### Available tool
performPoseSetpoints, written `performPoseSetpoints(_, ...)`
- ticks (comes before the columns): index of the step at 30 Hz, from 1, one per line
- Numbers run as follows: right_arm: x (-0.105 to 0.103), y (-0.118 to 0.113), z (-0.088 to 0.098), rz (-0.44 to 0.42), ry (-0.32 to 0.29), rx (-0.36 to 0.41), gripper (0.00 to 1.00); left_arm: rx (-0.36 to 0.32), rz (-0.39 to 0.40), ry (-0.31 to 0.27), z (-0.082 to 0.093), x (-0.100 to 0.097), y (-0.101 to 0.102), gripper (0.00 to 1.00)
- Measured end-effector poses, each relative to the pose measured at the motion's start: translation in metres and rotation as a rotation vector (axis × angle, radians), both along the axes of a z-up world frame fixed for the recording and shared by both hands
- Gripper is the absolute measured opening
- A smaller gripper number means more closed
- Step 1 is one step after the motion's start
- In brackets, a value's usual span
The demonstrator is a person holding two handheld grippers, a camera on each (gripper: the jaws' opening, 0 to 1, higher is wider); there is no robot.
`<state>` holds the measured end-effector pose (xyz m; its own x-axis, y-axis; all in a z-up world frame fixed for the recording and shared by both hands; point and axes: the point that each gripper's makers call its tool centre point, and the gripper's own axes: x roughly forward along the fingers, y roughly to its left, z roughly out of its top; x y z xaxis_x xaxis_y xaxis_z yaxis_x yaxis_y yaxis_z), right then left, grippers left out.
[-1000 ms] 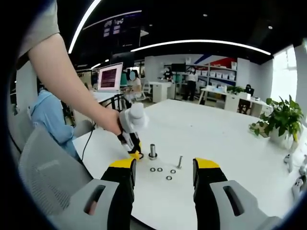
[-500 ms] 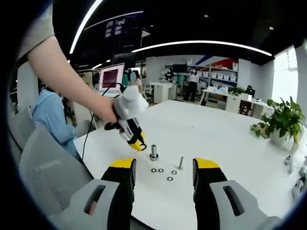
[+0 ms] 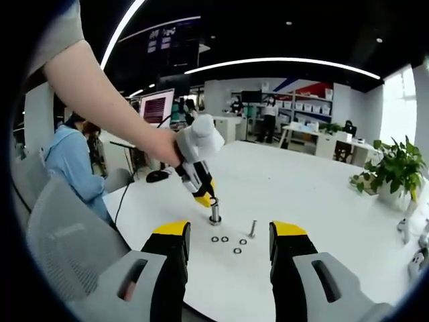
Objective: Place the washer onto the threaded stud by aligning its center hole with the stud, sliding it down to the base, and recovering from edge contact or off-axis alignment until the washer reaches the visible bottom stop.
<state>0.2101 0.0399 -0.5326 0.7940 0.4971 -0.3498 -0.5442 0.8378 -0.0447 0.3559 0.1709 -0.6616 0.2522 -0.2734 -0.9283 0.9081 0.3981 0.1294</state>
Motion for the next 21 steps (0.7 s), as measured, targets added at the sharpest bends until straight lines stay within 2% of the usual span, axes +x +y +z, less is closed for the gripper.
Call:
performPoseSetpoints(15,0.0,-0.002,0.001,-0.006,-0.003,0.005,0.49,0.056,0.04,0.015,-0.013,0.009,0.003,0.2)
performPoseSetpoints(21,0.0,-0.002,0.001,-0.008,-0.002,0.006,0.49,0.07,0.025,0.028,-0.018,0.008,-0.001,0.2)
